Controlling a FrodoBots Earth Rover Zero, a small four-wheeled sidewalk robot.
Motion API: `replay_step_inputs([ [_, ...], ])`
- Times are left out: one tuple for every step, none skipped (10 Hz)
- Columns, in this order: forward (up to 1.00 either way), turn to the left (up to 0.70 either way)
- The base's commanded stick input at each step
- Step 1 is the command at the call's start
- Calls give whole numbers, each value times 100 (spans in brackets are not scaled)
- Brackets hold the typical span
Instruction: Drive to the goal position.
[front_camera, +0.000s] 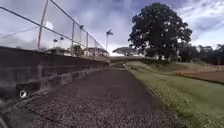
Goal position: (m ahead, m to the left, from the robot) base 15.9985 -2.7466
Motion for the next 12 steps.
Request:
replay_step_inputs([
  [50, 0],
  [50, 0],
  [50, 0],
  [50, 0],
  [50, 0],
  [50, 0],
  [50, 0],
  [50, 0],
  [50, 0],
  [50, 0],
  [50, 0],
  [50, 0],
])
